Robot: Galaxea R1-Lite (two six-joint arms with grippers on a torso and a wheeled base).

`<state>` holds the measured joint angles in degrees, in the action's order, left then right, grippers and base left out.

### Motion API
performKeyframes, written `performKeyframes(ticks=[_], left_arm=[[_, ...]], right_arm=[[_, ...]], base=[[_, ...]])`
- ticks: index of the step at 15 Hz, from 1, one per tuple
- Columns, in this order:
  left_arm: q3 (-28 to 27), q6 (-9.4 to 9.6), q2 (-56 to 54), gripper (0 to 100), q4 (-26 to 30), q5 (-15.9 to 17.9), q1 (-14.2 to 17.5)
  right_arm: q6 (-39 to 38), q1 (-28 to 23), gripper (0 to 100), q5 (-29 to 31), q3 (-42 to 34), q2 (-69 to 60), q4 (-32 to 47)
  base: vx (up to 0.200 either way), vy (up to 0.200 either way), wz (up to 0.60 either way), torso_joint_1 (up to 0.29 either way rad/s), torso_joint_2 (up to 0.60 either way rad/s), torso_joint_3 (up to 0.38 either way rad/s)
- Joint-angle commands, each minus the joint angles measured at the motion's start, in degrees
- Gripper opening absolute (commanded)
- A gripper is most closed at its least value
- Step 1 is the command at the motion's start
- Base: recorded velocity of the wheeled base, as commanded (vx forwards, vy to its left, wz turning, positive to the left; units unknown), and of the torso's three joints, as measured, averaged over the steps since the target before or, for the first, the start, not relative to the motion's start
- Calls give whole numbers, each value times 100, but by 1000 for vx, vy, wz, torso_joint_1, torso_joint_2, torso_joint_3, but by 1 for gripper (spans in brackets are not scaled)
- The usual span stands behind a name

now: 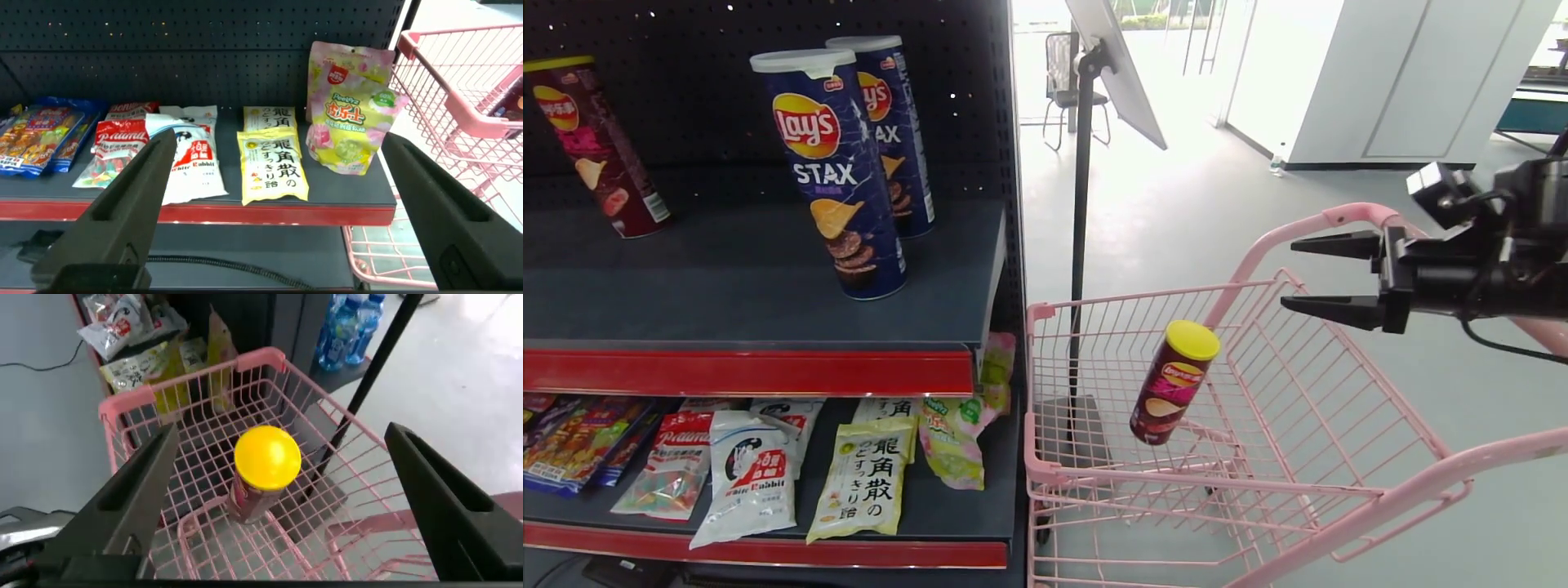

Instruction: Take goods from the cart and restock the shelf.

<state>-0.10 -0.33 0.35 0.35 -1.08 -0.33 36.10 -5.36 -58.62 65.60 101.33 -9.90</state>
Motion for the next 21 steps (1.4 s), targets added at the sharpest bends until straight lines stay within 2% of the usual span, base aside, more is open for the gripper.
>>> performKeyframes(ticks=[1,12,17,21], left_arm=[[1,-2,9,100,0,-6,-2],[1,-2,9,100,0,3,-2],[-8,-2,9,100,0,3,-2],[1,-2,9,100,0,3,-2]], right_arm=[[161,-17,100,-44,217,1144,14],[266,150,100,141,647,2726,14],[249,554,100,273,665,3033,-3],[143,1020,100,325,1016,3209,-3]], base=[[0,0,0,0,0,0],[0,0,0,0,0,0],[0,0,0,0,0,0],[0,0,0,0,0,0]])
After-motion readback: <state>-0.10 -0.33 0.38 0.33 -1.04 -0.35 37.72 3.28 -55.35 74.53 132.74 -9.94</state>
